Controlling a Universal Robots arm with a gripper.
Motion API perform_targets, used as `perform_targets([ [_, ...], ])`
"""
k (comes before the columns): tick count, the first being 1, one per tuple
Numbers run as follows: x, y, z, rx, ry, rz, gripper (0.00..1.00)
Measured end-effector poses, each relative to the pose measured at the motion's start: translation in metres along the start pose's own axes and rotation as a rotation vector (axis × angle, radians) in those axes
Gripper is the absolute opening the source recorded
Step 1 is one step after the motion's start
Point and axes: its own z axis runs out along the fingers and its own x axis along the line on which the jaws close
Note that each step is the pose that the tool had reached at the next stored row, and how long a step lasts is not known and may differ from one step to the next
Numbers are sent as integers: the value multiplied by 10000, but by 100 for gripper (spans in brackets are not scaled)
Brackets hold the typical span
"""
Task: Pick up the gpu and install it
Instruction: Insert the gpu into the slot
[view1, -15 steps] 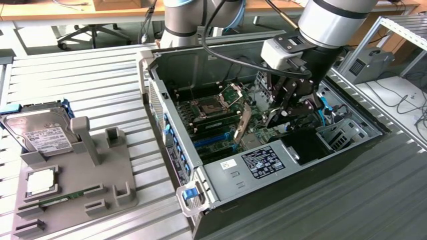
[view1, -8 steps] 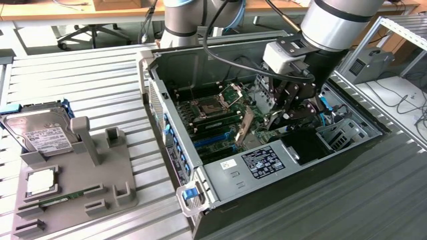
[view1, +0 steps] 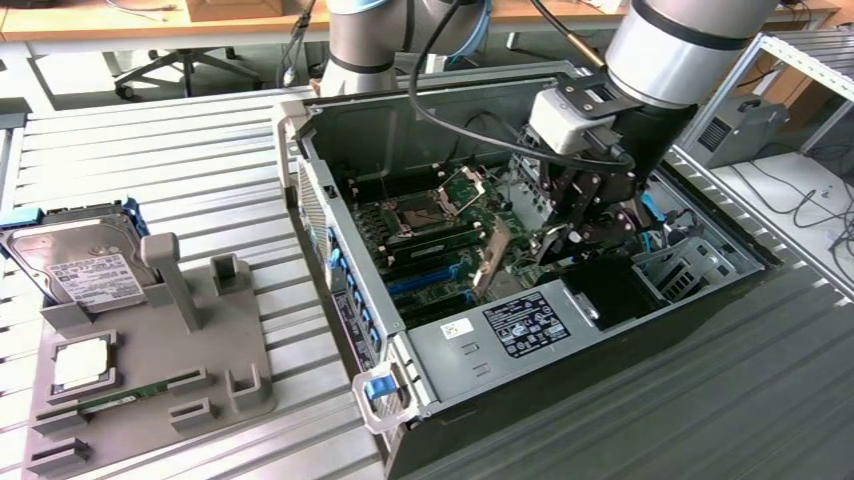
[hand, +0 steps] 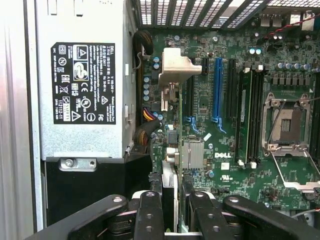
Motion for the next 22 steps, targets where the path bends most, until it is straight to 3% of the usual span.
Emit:
perform_targets([
  [22, 172, 4, 21, 0, 1, 1, 26],
])
